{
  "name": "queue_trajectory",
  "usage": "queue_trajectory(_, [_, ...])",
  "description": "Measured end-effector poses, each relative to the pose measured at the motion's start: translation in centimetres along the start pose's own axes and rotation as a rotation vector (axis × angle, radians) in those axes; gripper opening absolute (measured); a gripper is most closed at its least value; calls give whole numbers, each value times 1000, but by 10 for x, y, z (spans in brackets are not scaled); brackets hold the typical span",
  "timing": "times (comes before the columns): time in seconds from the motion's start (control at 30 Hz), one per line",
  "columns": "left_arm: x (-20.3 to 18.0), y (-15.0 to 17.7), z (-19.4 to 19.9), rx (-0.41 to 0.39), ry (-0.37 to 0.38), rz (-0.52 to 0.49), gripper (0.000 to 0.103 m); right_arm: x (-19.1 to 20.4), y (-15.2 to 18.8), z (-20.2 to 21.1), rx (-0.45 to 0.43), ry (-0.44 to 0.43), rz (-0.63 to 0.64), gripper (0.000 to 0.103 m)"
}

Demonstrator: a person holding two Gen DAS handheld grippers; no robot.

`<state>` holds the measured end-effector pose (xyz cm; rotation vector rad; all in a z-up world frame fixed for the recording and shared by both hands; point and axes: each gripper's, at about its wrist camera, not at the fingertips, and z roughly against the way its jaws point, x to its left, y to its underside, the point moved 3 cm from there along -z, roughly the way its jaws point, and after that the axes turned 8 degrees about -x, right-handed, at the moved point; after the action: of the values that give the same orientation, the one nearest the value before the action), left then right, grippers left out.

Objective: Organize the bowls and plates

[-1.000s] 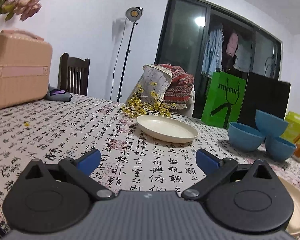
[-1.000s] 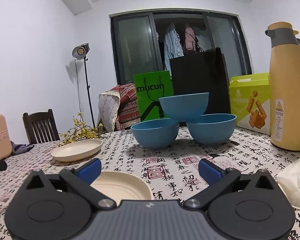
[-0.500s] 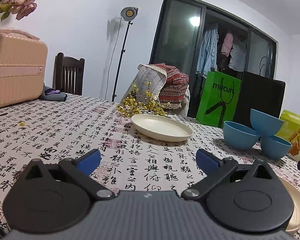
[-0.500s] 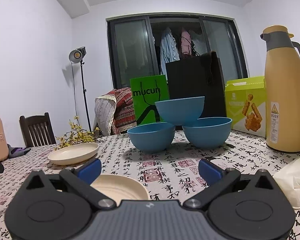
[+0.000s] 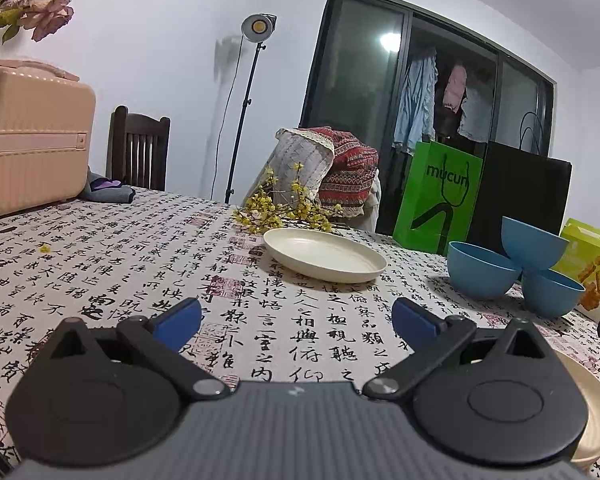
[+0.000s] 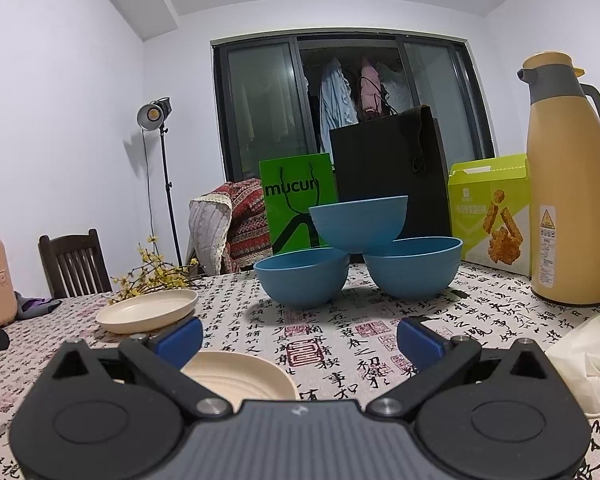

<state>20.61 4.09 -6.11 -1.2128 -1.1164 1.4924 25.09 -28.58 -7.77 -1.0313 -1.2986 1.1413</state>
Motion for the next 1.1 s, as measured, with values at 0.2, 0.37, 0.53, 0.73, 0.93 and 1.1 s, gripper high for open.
queue_trajectory(0.2, [0,0,0,0,0,0,103,0,-1,1,-5,1,-2,103])
queue_trajectory(0.37, [1,0,0,1,-4,1,103,0,-1,2,-10,3,-3,103])
queue_trajectory(0.53, [2,1,-1,11,-15,2,103,2,0,2,-13,11,9,103])
queue_trajectory(0.73, [2,2,-6,42,-22,1,103,5,0,5,-34,14,17,103])
queue_trajectory(0.93, [2,2,-5,34,-18,6,103,8,0,8,-47,12,31,103])
queue_trajectory(1.1, [1,2,-2,27,-34,-3,103,5,0,1,-2,6,17,103])
